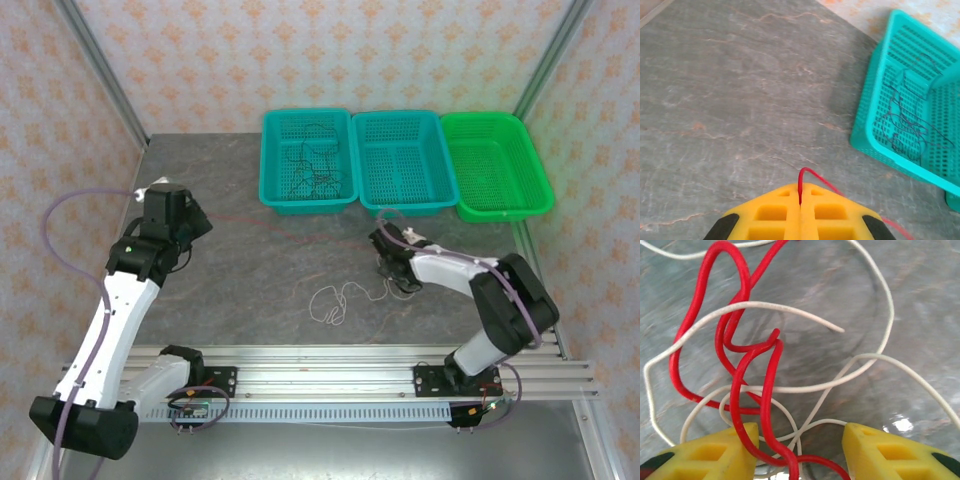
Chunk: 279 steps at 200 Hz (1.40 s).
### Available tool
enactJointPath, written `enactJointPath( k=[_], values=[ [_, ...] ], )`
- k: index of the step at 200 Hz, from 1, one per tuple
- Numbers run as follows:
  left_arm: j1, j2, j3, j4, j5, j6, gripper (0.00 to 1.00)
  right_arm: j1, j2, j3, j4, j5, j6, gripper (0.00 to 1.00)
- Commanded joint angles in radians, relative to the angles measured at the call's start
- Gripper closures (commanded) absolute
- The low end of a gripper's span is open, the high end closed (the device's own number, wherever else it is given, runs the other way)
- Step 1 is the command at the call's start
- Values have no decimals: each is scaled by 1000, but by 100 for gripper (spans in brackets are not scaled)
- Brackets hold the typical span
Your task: Untangle the cables
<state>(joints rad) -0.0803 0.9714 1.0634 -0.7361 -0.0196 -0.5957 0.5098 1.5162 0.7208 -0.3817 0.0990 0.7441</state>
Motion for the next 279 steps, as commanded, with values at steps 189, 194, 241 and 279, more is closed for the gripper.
enactJointPath(
  k=[189, 194, 241, 279],
  values=[
    [-187, 54, 26, 390, 436, -98, 100, -83, -494, 156, 127, -81, -346, 7],
    [-204, 79, 59, 411, 435, -102, 100, -83, -504, 157, 140, -64, -345, 7],
    [-348, 353, 469, 582, 405, -83, 100, -91, -611, 115, 186, 53, -305, 7],
    [-397, 682, 928, 576, 428, -44, 100, -92, -742, 52, 158, 150, -286, 8]
  ],
)
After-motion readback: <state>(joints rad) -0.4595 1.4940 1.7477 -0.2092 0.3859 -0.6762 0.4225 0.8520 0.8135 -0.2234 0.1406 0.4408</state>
